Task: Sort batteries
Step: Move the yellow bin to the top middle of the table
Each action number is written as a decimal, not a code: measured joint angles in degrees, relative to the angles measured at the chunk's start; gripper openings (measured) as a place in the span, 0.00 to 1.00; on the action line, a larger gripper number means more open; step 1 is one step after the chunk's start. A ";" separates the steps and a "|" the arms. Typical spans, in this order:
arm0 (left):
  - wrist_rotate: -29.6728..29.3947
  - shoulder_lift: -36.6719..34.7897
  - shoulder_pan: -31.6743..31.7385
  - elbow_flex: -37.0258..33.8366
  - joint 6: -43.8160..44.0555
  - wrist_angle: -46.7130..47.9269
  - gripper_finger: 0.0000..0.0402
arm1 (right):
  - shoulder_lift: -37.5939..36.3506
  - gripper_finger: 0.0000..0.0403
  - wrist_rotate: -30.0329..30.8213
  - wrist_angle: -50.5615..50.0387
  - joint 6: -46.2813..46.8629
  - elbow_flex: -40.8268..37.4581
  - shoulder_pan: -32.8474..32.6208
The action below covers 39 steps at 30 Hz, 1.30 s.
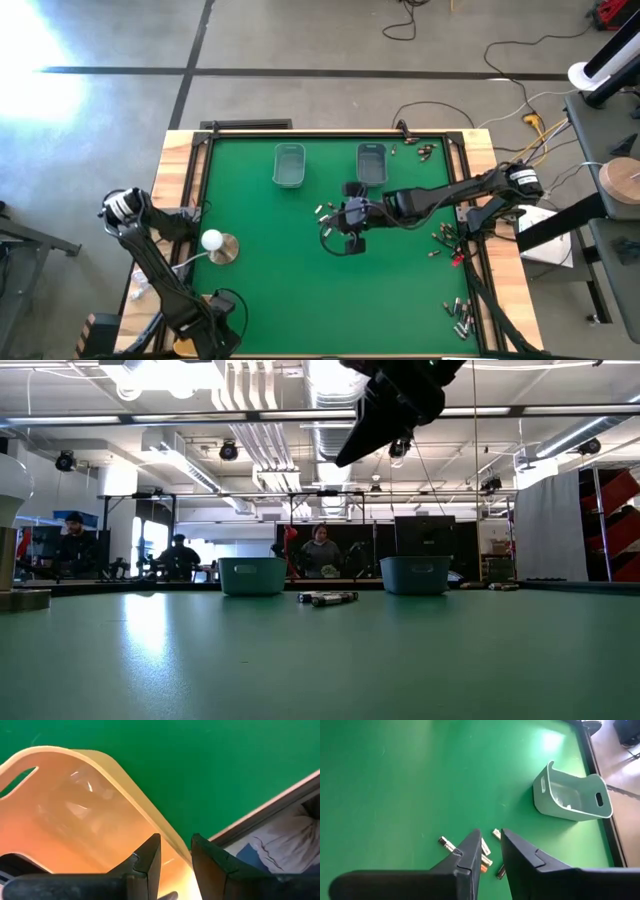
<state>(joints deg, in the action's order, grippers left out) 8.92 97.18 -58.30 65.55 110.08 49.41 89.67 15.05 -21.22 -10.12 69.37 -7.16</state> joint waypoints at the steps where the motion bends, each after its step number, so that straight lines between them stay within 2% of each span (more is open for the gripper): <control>1: 0.09 0.12 0.00 -0.03 0.00 0.01 0.22 | 0.00 0.16 0.00 -0.04 0.16 -0.14 0.00; 9: -0.21 0.24 0.00 -0.04 -2.24 0.79 0.19 | 0.00 0.18 0.00 -2.48 1.58 -0.35 -0.11; 15: -0.28 0.24 0.00 -0.08 -3.60 0.78 0.05 | -0.12 0.20 0.00 -3.90 1.15 -0.36 -1.35; 17: -0.70 0.24 0.02 -0.08 -5.41 0.77 0.01 | -0.27 0.20 0.00 -5.94 1.15 0.02 -1.98; 25: -7.25 0.24 1.41 1.96 -17.73 -3.34 0.00 | -0.74 0.16 0.00 -8.54 1.06 2.52 -5.55; 29: -14.58 0.24 2.93 5.56 -29.17 -3.15 0.00 | -0.66 0.17 -0.04 -8.48 -0.73 4.38 -7.48; 34: -24.94 0.24 6.84 9.84 -48.59 -2.03 0.00 | -0.03 0.19 -0.63 -8.06 -5.03 5.96 -10.38; 39: -26.61 0.22 12.90 10.45 -65.03 -1.41 0.00 | 0.04 0.20 -1.48 -7.61 -7.87 6.00 -12.49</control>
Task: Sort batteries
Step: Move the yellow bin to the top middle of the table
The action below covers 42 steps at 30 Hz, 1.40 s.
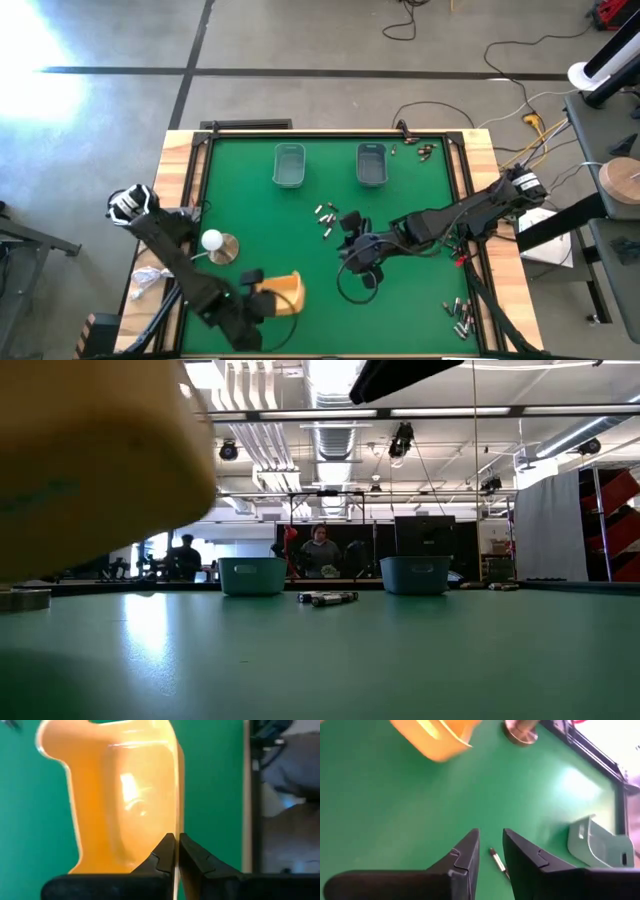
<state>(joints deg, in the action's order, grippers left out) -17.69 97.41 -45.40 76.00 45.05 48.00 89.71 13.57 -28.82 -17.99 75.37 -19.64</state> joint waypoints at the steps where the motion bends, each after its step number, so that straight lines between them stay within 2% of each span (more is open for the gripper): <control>1: 0.00 0.00 1.39 -0.32 -2.87 -0.05 0.00 | 0.00 0.20 -0.86 -0.04 -0.03 -0.04 -0.22; 6: 0.02 0.15 8.97 -1.48 -15.66 -0.94 0.00 | 0.70 0.22 -7.71 0.66 -1.48 -0.34 -0.24; 11: 1.12 0.83 13.74 -0.83 -27.78 -3.54 0.00 | 4.66 0.27 -8.22 0.40 -7.52 -0.50 -0.26; 16: 3.23 0.83 15.37 -1.47 -33.68 -6.00 0.00 | 9.16 0.33 -7.68 0.20 -8.87 -0.53 -0.87; 23: 3.32 2.84 15.36 -2.23 -36.23 -6.07 0.00 | 8.79 0.39 -6.94 -2.23 -7.30 2.79 -0.85; 27: 3.27 6.33 15.54 -1.86 -38.43 -6.92 0.00 | 8.57 0.41 -7.10 1.20 -7.40 3.04 -0.58; 33: 3.00 10.78 15.59 -1.76 -40.06 -8.17 0.00 | 12.82 0.39 -12.20 4.98 -6.14 2.19 -0.06; 38: 2.77 11.39 15.53 -1.66 -40.01 -8.45 0.01 | 16.62 0.36 -12.58 5.64 -6.67 2.19 -0.39; 42: 2.52 10.69 15.55 -1.69 -39.67 -8.40 0.06 | 18.47 0.34 -12.56 5.80 -7.42 2.17 -0.35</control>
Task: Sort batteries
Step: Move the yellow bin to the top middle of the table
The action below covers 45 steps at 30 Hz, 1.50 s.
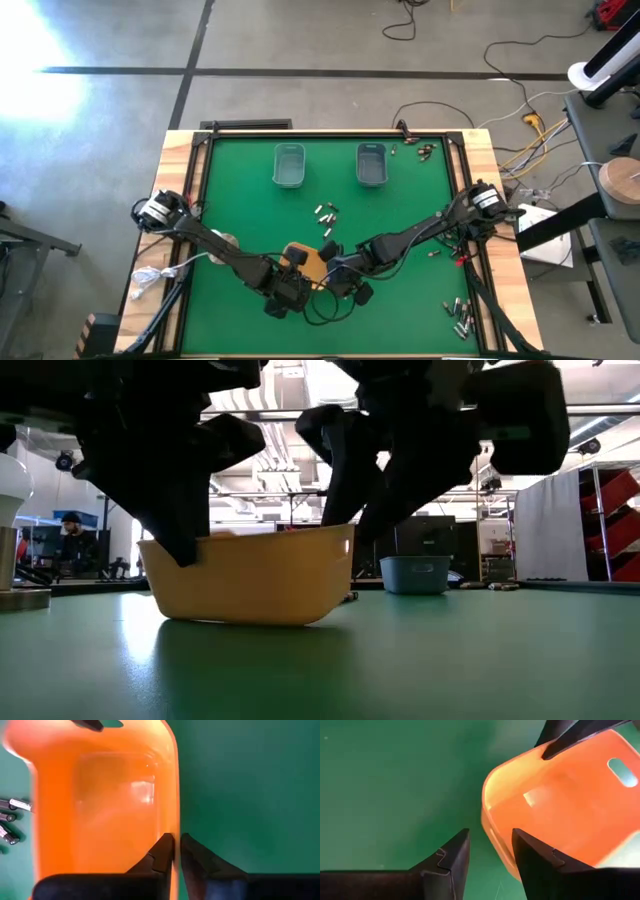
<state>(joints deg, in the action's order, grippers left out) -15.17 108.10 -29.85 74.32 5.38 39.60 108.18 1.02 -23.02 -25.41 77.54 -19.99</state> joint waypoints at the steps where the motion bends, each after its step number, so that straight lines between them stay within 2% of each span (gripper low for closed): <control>1: -0.35 -0.17 0.00 -0.01 0.04 0.02 0.08 | 0.06 0.34 0.02 -0.06 -0.15 0.00 0.00; 9: -1.37 -1.20 0.00 -0.10 0.38 0.54 0.21 | 3.36 0.24 0.00 1.40 0.32 0.09 0.53; 14: 0.25 -4.16 -0.37 -0.12 6.46 4.44 0.23 | 6.05 0.13 0.51 1.30 1.50 0.09 0.71; 18: 0.52 -10.19 -1.69 -0.25 11.33 9.18 0.23 | 4.94 0.04 0.39 0.98 2.57 0.07 0.54; 21: -4.79 -15.99 -3.66 -0.30 14.13 10.89 0.22 | 2.20 0.03 0.93 0.23 4.18 0.51 0.71; 26: -19.16 -26.13 -9.53 -2.97 18.46 8.41 0.20 | -3.75 0.02 9.53 -1.96 8.67 2.58 2.37; 31: -31.91 -33.48 -15.61 -11.01 21.57 -0.94 0.20 | -8.37 0.02 13.34 -3.58 10.54 2.97 9.08; 35: -39.64 -35.77 -19.23 -20.68 19.90 -16.38 0.20 | -8.65 0.02 19.57 -4.43 11.85 3.08 15.81; 40: -41.58 -36.35 -19.98 -31.22 9.13 -36.82 0.20 | -4.89 0.02 19.36 -6.49 8.47 5.83 22.69; 43: -41.83 -37.70 -19.66 -34.76 5.75 -42.84 0.20 | -1.53 0.02 14.51 -9.73 7.24 8.74 26.08; 45: -41.91 -39.17 -19.63 -36.37 5.71 -43.30 0.20 | 0.54 0.02 10.10 -11.60 8.31 10.25 28.26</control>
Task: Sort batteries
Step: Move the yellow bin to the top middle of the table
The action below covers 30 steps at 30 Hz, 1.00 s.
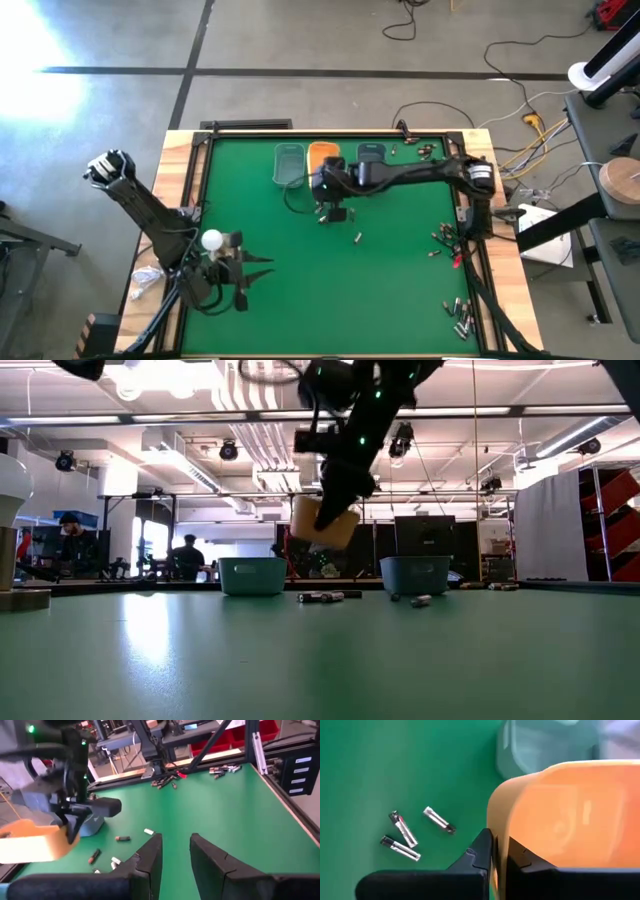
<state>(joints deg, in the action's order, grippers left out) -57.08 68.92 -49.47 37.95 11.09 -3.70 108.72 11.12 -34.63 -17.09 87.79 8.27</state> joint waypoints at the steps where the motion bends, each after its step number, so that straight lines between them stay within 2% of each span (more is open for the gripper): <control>1: 0.01 -0.65 0.00 -0.64 0.40 -0.18 0.20 | 0.90 0.02 -1.69 -0.82 1.00 0.43 0.96; 9: 0.63 -5.68 -1.10 -6.16 3.62 -0.36 0.20 | 3.98 0.02 -3.61 -1.90 2.86 1.62 6.70; 14: 0.65 -6.22 -1.11 -8.47 6.64 -0.41 0.20 | 4.69 0.02 -3.60 -1.48 2.32 1.60 7.79; 20: 0.66 -5.83 -1.11 -8.93 7.85 -0.64 0.20 | 6.67 0.02 -3.96 -0.33 -0.91 1.60 7.50; 30: 2.54 -5.92 -1.16 -7.64 7.45 -0.53 0.20 | 10.56 0.02 -3.61 -0.45 1.03 1.73 7.52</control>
<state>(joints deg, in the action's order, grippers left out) -54.54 63.00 -50.63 30.30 18.55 -4.23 119.27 7.51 -35.08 -16.06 89.52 15.79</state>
